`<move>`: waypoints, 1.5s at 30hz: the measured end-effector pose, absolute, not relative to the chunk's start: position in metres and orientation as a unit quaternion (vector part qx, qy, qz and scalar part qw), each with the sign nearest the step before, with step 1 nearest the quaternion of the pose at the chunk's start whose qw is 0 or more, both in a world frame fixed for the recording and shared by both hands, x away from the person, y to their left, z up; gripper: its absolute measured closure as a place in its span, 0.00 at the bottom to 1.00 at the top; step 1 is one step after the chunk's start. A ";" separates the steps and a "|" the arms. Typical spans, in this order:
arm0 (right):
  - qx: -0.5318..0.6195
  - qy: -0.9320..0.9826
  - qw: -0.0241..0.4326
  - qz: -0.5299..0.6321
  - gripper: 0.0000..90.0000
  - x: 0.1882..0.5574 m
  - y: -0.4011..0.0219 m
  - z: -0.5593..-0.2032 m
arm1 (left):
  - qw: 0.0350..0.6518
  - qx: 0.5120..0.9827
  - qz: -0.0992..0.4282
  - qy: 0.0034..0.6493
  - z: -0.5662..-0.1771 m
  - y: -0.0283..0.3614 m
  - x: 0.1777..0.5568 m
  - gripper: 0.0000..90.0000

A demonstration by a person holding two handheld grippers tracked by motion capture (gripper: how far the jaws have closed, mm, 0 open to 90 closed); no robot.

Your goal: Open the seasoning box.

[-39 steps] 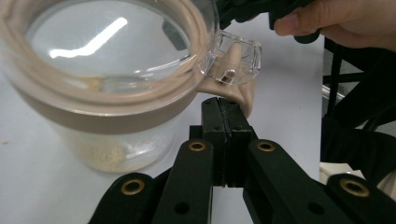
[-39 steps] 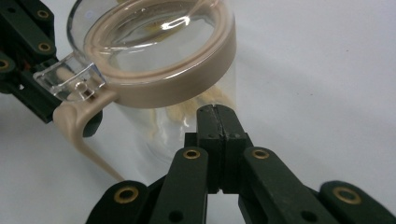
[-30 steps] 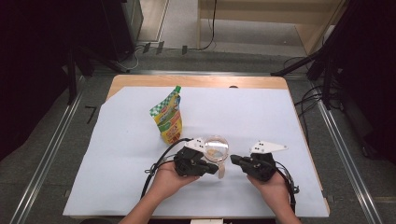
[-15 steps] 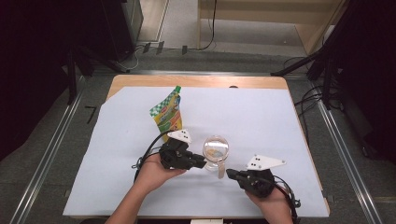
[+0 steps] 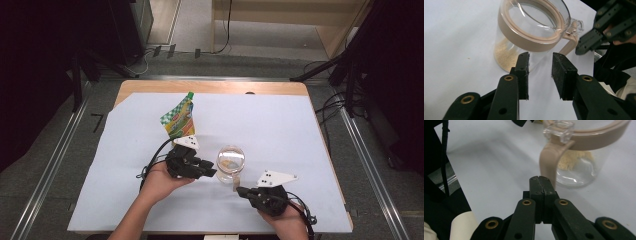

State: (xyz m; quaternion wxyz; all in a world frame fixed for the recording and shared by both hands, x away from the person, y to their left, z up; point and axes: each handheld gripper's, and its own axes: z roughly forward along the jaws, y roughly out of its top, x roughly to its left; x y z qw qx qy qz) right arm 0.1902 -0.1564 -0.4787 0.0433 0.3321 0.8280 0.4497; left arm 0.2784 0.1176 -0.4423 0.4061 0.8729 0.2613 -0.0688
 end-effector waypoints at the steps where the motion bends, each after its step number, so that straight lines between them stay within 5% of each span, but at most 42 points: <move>1: 0.332 0.828 0.044 0.450 1.00 0.190 -0.154 -0.479 | 0.407 0.873 -0.067 0.262 -0.442 0.118 0.279 0.74; 16: 0.331 0.830 0.051 0.445 1.00 0.194 -0.138 -0.489 | 0.414 0.869 -0.059 0.265 -0.444 0.119 0.281 0.59; 45: 0.385 0.812 0.062 0.434 1.00 0.224 -0.185 -0.488 | 0.415 0.871 -0.058 0.257 -0.446 0.116 0.279 0.55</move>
